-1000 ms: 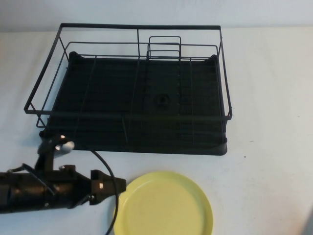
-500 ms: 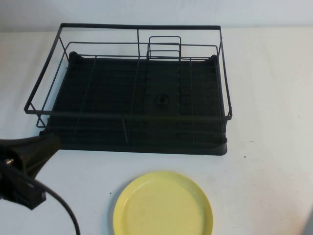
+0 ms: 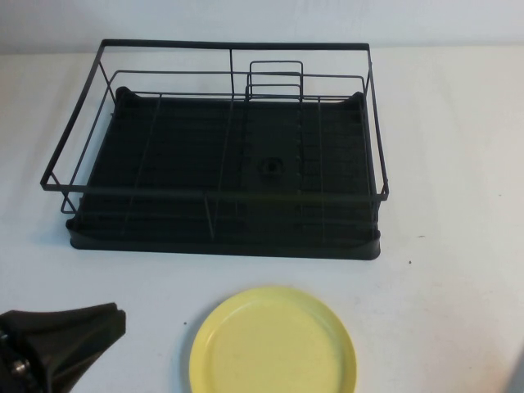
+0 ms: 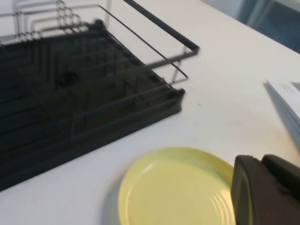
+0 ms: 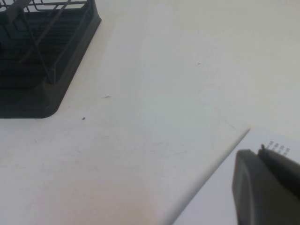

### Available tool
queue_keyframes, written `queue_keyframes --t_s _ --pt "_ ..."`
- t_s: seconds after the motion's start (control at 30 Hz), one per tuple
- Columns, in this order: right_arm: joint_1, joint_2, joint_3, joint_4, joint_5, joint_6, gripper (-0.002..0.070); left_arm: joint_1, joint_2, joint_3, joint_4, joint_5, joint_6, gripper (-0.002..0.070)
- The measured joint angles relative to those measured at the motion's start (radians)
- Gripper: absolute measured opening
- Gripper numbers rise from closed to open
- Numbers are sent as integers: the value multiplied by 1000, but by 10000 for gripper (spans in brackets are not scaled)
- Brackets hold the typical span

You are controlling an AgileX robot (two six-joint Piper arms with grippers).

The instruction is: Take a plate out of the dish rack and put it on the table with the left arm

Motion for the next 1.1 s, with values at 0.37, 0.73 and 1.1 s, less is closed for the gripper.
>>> queue_keyframes --t_s 0.37,0.73,1.1 --pt "0 0 0 0 0 0 -20 -69 -7 1 76 -106 -8 -1" --pt "0 0 0 0 0 0 -20 -212 -113 59 173 -381 -264 -1" --pt "0 0 0 0 0 0 -20 -212 -442 319 185 -708 -424 -1"
